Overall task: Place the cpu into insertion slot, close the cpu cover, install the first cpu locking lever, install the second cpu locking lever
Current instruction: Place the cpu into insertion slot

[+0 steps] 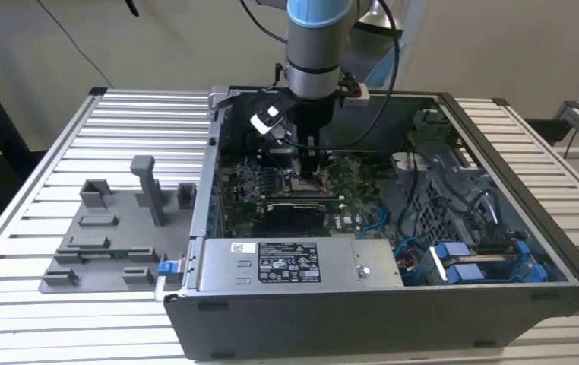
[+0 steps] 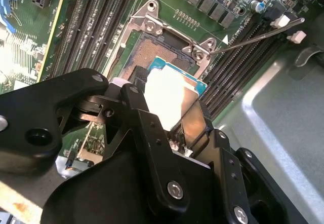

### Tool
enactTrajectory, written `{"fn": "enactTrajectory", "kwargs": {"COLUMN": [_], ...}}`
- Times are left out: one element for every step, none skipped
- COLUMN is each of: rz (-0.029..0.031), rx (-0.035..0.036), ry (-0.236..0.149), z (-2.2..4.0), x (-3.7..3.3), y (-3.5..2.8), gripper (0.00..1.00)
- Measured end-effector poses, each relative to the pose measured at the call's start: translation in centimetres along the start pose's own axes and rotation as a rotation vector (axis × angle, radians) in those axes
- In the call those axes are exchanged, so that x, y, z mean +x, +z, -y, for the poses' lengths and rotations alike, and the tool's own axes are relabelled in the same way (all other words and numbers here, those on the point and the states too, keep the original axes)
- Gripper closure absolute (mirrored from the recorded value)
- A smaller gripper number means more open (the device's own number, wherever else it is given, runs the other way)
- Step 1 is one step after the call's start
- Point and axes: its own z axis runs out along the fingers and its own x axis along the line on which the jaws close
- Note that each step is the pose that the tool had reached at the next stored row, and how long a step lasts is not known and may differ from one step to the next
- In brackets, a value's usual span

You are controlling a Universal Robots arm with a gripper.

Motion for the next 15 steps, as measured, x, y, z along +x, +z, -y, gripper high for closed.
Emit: {"fn": "enactTrajectory", "kwargs": {"rz": [0.0001,0.0004,0.0005,0.0004,0.0004,0.0005,0.0005,0.0005,0.0005,0.0005,0.0006,0.0007,0.0008,0.0009,0.0007], "rx": [0.0009,0.002,0.0021,0.0022,0.0025,0.003,0.0034,0.004,0.0048,0.006,0.0073,0.0084,0.0093,0.0096,0.0096], "ry": [0.0,0.0,0.0,0.0,0.0,0.0,0.0,0.0,0.0,0.001,0.001,0.001,0.001,0.001,0.001], "z": [0.0,0.01,0.01,0.02,0.02,0.02,0.02,0.03,0.03,0.03,0.04,0.04,0.04,0.04,0.04], "x": [0.0,-0.01,-0.02,-0.02,-0.03,-0.03,-0.04,-0.05,-0.06,-0.06,-0.08,-0.1,-0.13,-0.17,-0.22], "y": [0.03,0.08,0.15,0.2,0.26,0.34,0.43,0.52,0.59,0.65,0.7,0.75,0.8,0.85,0.91], "gripper": [0.46,0.46,0.46,0.46,0.46,0.46,0.46,0.46,0.46,0.46,0.46,0.46,0.46,0.46,0.46]}}
